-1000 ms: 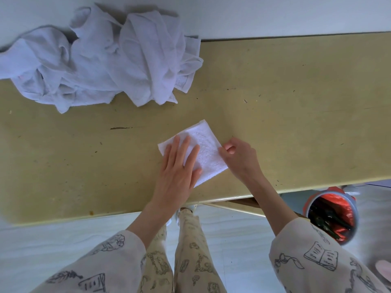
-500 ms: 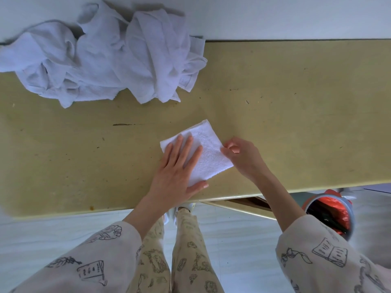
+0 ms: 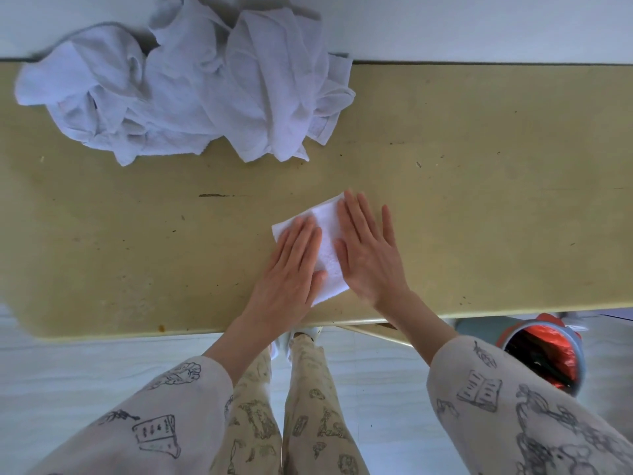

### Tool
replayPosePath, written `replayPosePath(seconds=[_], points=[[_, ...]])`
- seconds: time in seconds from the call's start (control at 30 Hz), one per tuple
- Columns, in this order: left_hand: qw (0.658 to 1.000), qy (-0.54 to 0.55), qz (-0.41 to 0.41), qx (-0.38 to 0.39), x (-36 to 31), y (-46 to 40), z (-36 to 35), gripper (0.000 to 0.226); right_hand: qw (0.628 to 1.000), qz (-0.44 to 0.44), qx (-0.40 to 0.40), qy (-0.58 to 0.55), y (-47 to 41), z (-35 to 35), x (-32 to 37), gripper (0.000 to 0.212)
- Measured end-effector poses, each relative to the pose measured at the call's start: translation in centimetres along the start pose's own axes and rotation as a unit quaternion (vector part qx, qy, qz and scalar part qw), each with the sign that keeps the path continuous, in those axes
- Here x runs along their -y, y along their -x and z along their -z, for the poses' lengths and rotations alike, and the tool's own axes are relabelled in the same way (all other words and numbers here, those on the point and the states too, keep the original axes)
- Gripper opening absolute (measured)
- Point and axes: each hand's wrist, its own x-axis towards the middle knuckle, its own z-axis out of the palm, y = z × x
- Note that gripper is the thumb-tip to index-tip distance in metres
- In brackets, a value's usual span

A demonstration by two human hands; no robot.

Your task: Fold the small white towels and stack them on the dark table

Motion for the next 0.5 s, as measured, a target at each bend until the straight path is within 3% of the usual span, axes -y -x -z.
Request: replayPosePath(seconds=[0.23,0.5], points=[[0.997,-0.058,0.053,0.013,1.3,0.6,0.5,0.096,0.999,-0.029,0.017,0.027,0.0,-0.7,0.0,0.058],[0.988,-0.053,0.064,0.127,1.0,0.4,1.5,0.122,0.990,-0.039,0.125,0.060,-0.4,0.7,0.6,0.065]])
